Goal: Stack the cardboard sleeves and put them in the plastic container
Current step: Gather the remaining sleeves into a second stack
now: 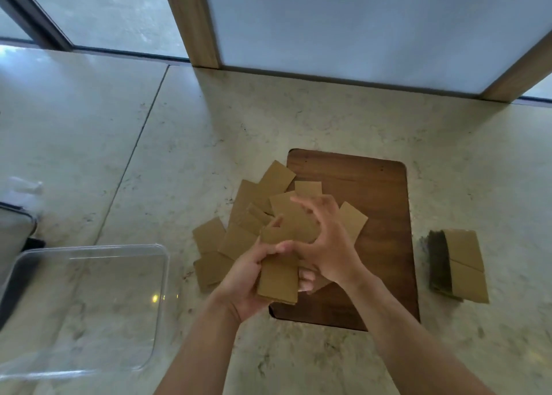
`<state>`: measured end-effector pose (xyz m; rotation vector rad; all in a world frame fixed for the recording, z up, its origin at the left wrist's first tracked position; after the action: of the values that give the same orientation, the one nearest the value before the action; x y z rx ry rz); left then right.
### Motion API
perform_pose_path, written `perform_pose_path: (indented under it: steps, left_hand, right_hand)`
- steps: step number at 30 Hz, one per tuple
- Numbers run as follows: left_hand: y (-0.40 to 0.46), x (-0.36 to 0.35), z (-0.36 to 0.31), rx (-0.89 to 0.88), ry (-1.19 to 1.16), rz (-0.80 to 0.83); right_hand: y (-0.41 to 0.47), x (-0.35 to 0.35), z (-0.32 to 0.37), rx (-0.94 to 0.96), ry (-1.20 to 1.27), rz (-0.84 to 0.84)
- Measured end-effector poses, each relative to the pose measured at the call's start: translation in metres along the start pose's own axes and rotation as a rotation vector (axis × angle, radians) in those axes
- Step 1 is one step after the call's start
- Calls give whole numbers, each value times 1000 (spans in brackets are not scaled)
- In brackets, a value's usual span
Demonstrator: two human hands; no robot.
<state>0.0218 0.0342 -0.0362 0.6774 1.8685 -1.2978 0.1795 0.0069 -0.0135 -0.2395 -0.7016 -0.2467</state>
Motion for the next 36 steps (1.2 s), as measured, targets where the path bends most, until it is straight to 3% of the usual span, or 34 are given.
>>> perform_pose_path:
  steps: [2, 3, 6, 7, 9, 12, 15, 17, 23, 30, 36]
  left_hand:
    - [-3, 13, -7, -139, -152, -31]
    - [-6, 16, -11, -204, -191, -48]
    - [-14, 21, -24, -336, -216, -140]
    - [-16, 22, -27, -365, -209, -197]
    - [-16, 24, -31, -395, -183, -277]
    - [-9, 21, -35, -422, -102, -366]
    - [2, 12, -40, -459, 96, -439]
    - [9, 7, -41, -479, 229, -466]
    - [17, 2, -46, -495, 331, -459]
    - [19, 7, -45, -514, 144, -442]
    - [18, 6, -44, -520, 86, -431]
  right_hand:
    - [0, -4, -15, -245, 75, -158]
    - [2, -6, -20, -340, -5, -198]
    - [8, -19, -17, -351, -544, -57]
    - [10, -22, -15, -337, -608, -46]
    - [14, -18, -13, -389, -456, -65]
    - [16, -7, -16, -466, -29, -68]
    - [9, -12, -4, -397, 326, 8]
    - [3, -18, 1, -358, 408, 35]
    - [-6, -18, -9, -435, 644, 81]
    - [-11, -3, -25, -498, 871, 120]
    - [-12, 18, -37, -560, 1032, -179]
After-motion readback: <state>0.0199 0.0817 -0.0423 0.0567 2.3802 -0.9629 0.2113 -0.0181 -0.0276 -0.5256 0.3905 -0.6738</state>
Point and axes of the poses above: each hand's wrist, its own y-axis towards the middle knuckle, its own x-axis out of the back of the hand, z = x × y, the point moved 4 cm from there along y, towards the middle knuckle, and after that the axes turned 10 degrees about -y, right-handed, at the moved point
